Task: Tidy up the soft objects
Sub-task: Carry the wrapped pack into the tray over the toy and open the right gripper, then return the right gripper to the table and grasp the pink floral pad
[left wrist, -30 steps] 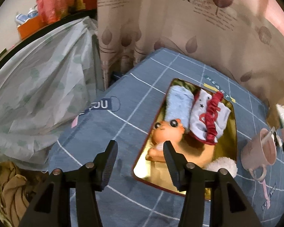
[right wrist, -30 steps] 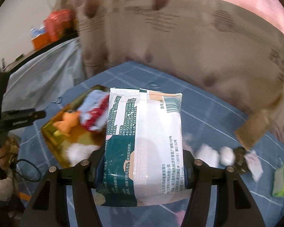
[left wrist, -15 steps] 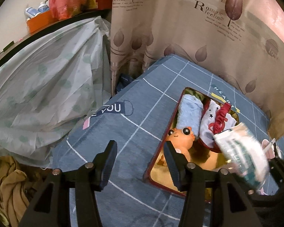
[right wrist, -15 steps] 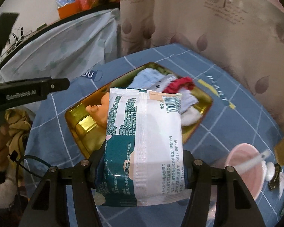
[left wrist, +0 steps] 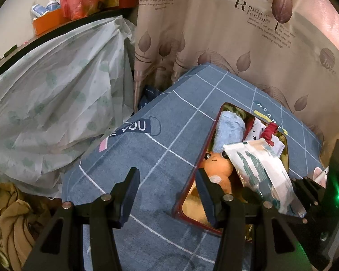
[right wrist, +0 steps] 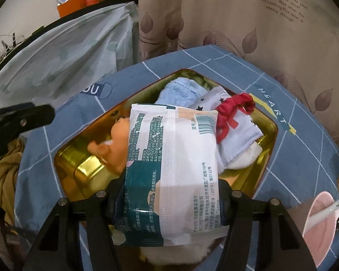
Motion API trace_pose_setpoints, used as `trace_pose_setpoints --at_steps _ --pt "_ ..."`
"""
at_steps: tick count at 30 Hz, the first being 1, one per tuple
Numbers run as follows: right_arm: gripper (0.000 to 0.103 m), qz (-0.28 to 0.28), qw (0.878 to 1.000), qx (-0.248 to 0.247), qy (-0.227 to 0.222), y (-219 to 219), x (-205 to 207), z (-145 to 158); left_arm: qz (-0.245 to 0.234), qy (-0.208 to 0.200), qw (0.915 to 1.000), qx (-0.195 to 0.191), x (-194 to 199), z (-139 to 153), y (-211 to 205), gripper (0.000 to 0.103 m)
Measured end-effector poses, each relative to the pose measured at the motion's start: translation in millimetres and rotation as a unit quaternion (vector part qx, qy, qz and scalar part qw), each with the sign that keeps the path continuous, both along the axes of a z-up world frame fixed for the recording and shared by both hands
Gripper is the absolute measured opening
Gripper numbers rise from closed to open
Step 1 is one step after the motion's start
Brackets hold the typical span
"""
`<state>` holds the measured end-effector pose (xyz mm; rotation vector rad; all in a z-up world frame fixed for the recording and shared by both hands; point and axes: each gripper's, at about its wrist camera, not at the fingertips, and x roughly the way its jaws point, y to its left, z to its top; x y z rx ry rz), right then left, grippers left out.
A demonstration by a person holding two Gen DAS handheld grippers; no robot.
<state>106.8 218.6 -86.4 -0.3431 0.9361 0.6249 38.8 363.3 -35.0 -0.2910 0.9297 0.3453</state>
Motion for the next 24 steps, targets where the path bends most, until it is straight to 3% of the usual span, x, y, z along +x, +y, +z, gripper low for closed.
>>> trace_pose_setpoints --at_steps 6,11,13,19,24 --pt "0.058 -0.003 1.0 0.014 0.015 -0.6 2.8 -5.6 0.001 0.003 1.0 -0.002 0.4 -1.0 0.5 0.052" --pt "0.067 -0.002 1.0 0.024 0.018 -3.8 -1.2 -1.0 0.001 0.002 1.0 -0.002 0.5 -0.9 -0.6 0.052" --pt "0.077 -0.001 1.0 0.024 0.007 -5.0 -4.9 4.4 0.001 0.002 1.0 -0.002 0.3 -0.8 -0.6 0.052" --pt "0.088 -0.002 0.999 0.038 -0.018 -15.9 -14.8 28.5 0.0 0.001 1.0 -0.001 0.4 -0.6 -1.4 0.052" --pt "0.089 -0.009 0.998 0.056 -0.036 -40.6 -25.2 49.4 -0.002 0.003 1.0 0.003 1.2 -0.3 -5.1 0.052"
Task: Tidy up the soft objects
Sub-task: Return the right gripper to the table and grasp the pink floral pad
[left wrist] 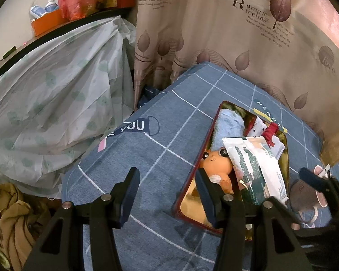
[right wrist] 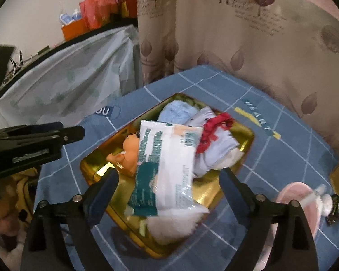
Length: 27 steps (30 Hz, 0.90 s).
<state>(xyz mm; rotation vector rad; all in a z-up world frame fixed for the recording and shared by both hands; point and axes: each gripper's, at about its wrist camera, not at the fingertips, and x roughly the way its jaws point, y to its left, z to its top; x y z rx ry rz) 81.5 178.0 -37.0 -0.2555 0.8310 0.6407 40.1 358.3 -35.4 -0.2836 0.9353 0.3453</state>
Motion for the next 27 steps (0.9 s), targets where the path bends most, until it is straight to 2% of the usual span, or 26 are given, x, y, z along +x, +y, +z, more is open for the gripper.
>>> trace_pose_setpoints --at_steps 6,12,16,22,27 --pt "0.089 -0.042 0.999 0.016 -0.023 -57.5 -3.5 22.9 -0.002 0.002 1.0 0.006 1.6 -0.7 -3.1 0.052" --pt "0.089 -0.127 0.991 0.003 -0.035 -147.5 10.1 28.1 -0.005 0.005 0.9999 0.012 2.6 -2.1 -5.6 0.052" --pt "0.089 -0.206 0.978 -0.022 -0.032 -216.7 27.8 20.9 -0.006 0.01 0.9998 0.016 4.8 -4.5 -7.2 0.052" --pt "0.089 -0.314 0.946 -0.069 -0.024 -312.6 65.7 1.5 -0.011 0.016 0.9996 0.022 6.5 -8.0 -11.1 0.052" --pt "0.089 -0.364 0.929 -0.059 0.011 -362.2 97.6 -17.4 -0.011 0.02 0.9995 0.023 6.7 -8.6 -12.8 0.052"
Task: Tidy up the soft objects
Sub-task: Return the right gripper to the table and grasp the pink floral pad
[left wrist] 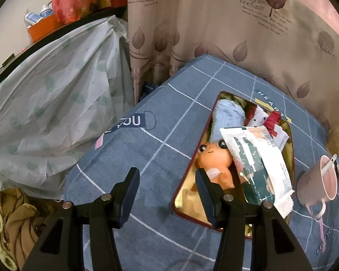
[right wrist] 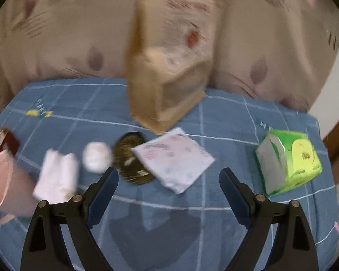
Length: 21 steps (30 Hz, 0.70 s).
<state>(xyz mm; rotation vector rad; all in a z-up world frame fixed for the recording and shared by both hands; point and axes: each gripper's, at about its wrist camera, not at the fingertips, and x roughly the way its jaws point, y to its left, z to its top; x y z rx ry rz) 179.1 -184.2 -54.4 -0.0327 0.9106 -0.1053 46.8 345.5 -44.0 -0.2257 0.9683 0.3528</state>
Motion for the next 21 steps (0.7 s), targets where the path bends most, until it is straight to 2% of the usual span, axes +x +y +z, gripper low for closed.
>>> trace_pose_setpoints --at_steps 5,10,16,21 --pt "0.089 -0.038 0.998 0.048 0.017 -27.1 30.2 -17.8 -0.019 0.005 0.9997 0.015 1.8 -0.7 -12.7 0.052" --pt "0.089 -0.06 0.995 0.078 0.033 -36.4 60.1 -36.2 -0.038 0.007 0.9989 0.027 4.2 5.1 -30.7 0.052" --pt "0.089 -0.077 0.993 0.074 0.049 -36.2 76.5 -55.6 -0.068 0.012 0.9971 0.033 12.7 12.1 -58.9 0.052" --pt "0.089 -0.073 0.995 0.056 0.048 -44.1 70.4 -68.9 -0.094 0.011 0.9948 0.037 23.5 18.3 -83.3 0.052"
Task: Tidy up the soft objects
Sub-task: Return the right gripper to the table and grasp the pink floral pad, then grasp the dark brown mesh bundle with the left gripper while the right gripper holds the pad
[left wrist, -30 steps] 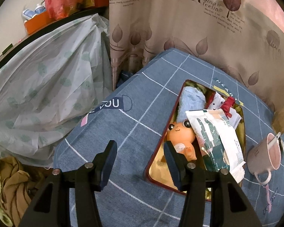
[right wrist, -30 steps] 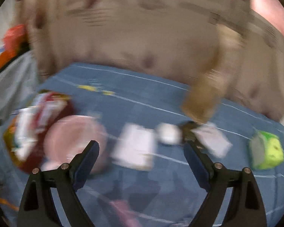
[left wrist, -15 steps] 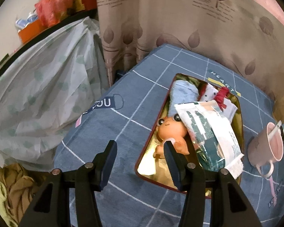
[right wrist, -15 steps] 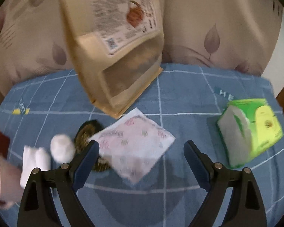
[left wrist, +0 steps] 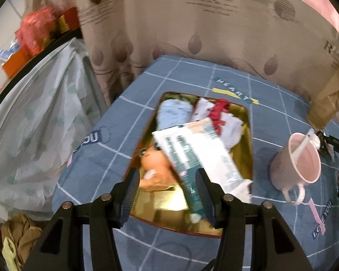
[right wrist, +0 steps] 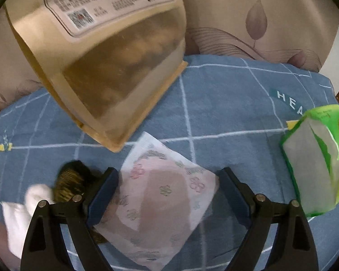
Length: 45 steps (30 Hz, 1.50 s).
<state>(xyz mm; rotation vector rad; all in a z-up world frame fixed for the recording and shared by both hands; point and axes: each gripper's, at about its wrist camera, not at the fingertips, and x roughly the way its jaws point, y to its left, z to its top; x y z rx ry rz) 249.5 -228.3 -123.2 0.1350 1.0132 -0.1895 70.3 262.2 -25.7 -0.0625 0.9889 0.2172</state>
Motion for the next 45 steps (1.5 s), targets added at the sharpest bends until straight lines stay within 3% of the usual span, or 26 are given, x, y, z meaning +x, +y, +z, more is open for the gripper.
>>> trace_pose_setpoints --at_steps 5,10,16,26,34,39,45 --pt "0.078 0.031 0.999 -0.021 -0.016 -0.6 -18.2 0.4 -0.025 0.003 0.9997 0.004 10.5 3.2 -26.0 0.052" --pt "0.045 0.047 0.998 -0.024 -0.031 -2.1 -40.4 3.9 -0.06 0.002 0.9982 0.005 21.2 8.4 -57.7 0.052" --pt "0.028 0.065 0.997 -0.021 -0.037 -6.6 -68.4 4.3 -0.116 0.001 0.9933 0.002 31.1 15.9 -105.2 0.052" --pt "0.021 0.092 0.995 -0.023 -0.038 -12.5 -109.1 4.8 -0.225 0.009 0.9743 -0.015 49.4 20.6 -208.8 0.052" --pt "0.021 0.095 0.994 -0.02 -0.047 -19.5 -137.7 2.8 -0.299 0.037 0.952 -0.054 74.8 11.2 -291.6 0.052" --pt "0.021 0.09 0.994 -0.013 -0.058 -21.8 -139.6 1.1 -0.328 0.058 0.9396 -0.08 97.9 -1.6 -331.7 0.052" --pt "0.021 0.089 0.994 0.002 -0.061 -25.9 -140.6 0.8 -0.338 0.082 0.9337 -0.086 133.7 -26.4 -373.0 0.052"
